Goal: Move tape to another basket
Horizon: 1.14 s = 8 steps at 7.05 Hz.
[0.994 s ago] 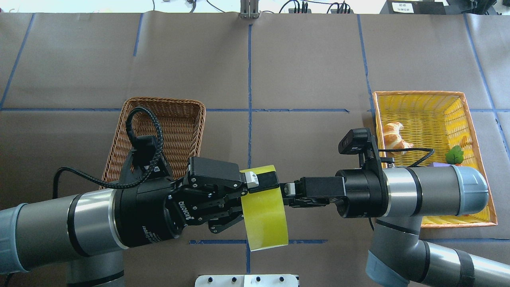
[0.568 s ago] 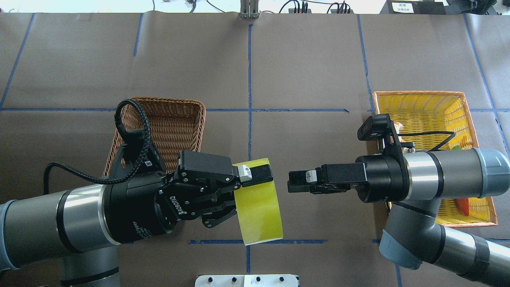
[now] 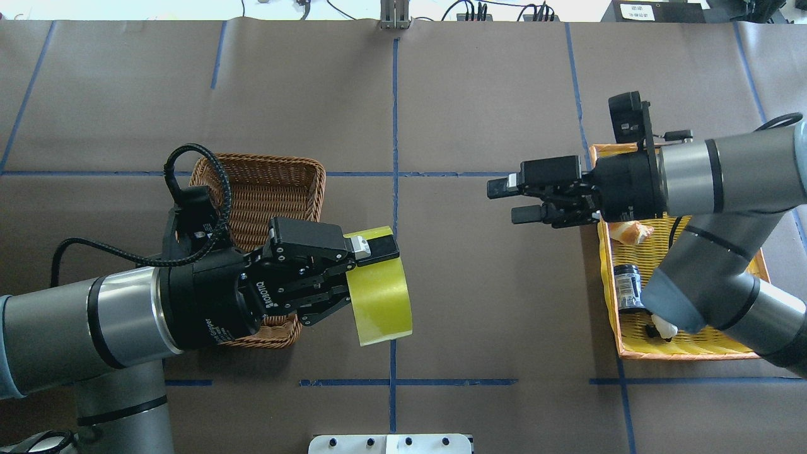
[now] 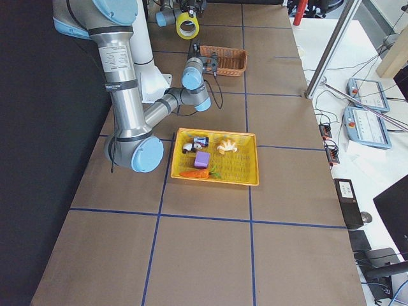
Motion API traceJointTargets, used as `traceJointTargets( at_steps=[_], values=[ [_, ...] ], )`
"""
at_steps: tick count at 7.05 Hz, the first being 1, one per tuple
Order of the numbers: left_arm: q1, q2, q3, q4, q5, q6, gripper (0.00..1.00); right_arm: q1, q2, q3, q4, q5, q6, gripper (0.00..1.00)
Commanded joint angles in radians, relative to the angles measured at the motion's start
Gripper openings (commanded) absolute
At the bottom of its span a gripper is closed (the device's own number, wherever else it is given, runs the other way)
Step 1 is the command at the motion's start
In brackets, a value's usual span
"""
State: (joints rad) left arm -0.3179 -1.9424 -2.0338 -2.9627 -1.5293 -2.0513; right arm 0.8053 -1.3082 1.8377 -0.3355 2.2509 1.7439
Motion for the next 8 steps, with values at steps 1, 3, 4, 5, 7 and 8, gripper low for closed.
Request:
traceJointTargets(
  at_steps=[1, 3, 4, 5, 7, 8],
  values=[
    [-0.019, 0.013, 0.003, 0.185, -0.043, 0.162, 0.0, 0.135, 0.0, 0.003, -0.332, 0.116, -0.183, 1.0],
    [-0.111, 0.008, 0.003, 0.519, -0.162, 0.312, 0.0, 0.173, -0.006, 0.002, -0.632, 0.114, -0.509, 1.0],
    [-0.157, 0.008, 0.006, 0.672, -0.22, 0.41, 0.0, 0.199, -0.017, 0.003, -0.755, 0.102, -0.67, 1.0],
    [-0.193, 0.008, 0.007, 0.83, -0.254, 0.519, 0.0, 0.246, -0.057, 0.003, -0.854, 0.102, -0.857, 1.0],
    [-0.226, 0.007, 0.015, 1.053, -0.255, 0.658, 0.0, 0.322, -0.117, 0.009, -1.0, 0.102, -1.144, 1.0],
    [-0.248, 0.005, 0.02, 1.173, -0.253, 0.777, 0.0, 0.377, -0.159, 0.014, -1.051, 0.104, -1.299, 1.0]
  ],
)
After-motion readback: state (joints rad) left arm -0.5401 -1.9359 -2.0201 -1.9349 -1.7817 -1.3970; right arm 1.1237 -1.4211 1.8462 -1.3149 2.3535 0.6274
